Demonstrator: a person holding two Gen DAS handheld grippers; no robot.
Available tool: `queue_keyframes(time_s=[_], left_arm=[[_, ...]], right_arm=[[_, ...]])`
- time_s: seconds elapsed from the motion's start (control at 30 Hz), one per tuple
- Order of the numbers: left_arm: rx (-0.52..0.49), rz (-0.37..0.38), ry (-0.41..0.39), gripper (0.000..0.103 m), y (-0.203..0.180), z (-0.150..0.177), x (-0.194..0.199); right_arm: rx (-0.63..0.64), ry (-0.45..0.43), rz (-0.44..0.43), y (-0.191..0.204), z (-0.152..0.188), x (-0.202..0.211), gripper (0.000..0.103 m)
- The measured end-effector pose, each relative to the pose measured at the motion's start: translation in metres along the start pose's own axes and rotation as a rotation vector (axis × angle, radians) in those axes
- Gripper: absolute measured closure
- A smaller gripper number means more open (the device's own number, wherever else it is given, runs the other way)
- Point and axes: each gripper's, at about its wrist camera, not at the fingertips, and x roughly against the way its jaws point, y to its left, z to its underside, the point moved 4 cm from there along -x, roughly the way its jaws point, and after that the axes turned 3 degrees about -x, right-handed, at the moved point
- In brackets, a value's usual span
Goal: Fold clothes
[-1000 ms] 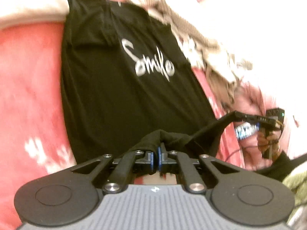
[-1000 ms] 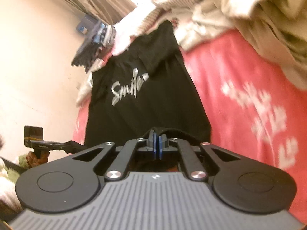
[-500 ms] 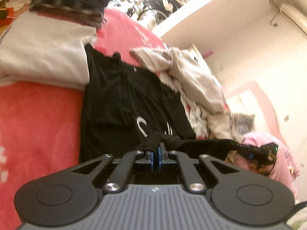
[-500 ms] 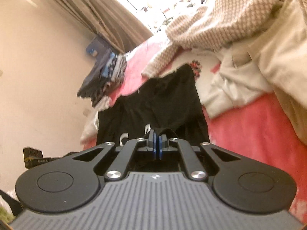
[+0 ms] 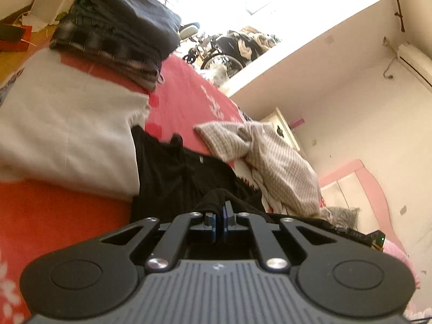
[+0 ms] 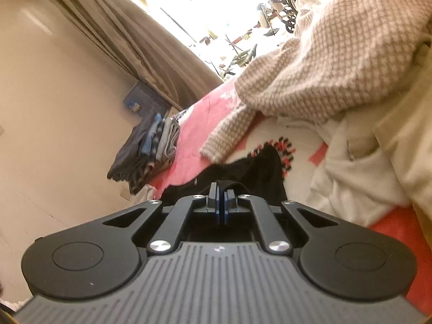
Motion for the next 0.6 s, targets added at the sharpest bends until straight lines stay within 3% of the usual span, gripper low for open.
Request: queue_keyframes(time_s=[0.3,0.47,0.6], left_arm=[[0.017,-0.019,-0.048,0.098,0.020,-0.033,-0.022],[0.100,-0.018,-0.043,0.097,0.047,-0.048,-0.048],[0.251,-0.030,-0.070,0.074,0.079,-0.060,-0.064]], right_arm=[[-0.012,-0.003,-0.022,-0.013,-0.024,-0.047,0.101],[-0.033,-0.017,-0.005,-0.032,-0.035,-0.085,0.101],[-0.192,-0.010,-0.012,-0.067,-0.041,-0.125,0.098]])
